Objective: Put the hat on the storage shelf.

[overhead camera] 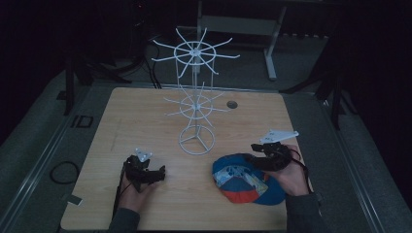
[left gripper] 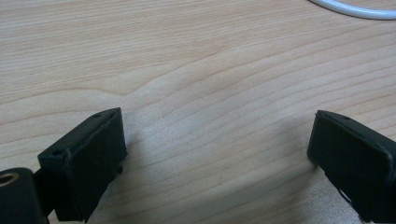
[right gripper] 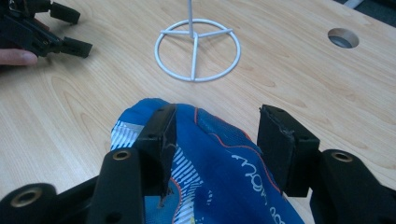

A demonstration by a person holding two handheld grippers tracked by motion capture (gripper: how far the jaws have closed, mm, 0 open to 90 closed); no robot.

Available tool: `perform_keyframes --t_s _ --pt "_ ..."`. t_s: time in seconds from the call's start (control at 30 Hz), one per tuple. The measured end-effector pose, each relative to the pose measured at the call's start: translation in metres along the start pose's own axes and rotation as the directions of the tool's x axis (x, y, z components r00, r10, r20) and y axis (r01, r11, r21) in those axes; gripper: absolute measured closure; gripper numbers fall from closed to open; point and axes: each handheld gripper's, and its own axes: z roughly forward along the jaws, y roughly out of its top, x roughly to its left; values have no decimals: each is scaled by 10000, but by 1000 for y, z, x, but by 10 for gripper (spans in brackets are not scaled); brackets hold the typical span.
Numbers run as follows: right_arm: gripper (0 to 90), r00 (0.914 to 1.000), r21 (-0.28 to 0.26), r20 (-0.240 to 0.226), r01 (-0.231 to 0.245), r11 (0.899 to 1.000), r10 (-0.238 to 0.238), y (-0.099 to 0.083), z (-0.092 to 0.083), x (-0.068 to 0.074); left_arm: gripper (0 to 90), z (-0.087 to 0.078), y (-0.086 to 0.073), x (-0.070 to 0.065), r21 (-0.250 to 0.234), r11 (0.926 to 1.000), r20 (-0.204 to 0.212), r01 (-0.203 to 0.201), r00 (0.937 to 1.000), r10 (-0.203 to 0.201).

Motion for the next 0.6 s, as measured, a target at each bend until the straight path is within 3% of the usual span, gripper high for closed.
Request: perform_keyframes --t_s 0.6 --pt "406 9961 825 -93 881 9927 -876 10 10 3 47 0 0 0 -4 10000 1 7 10000 -7"
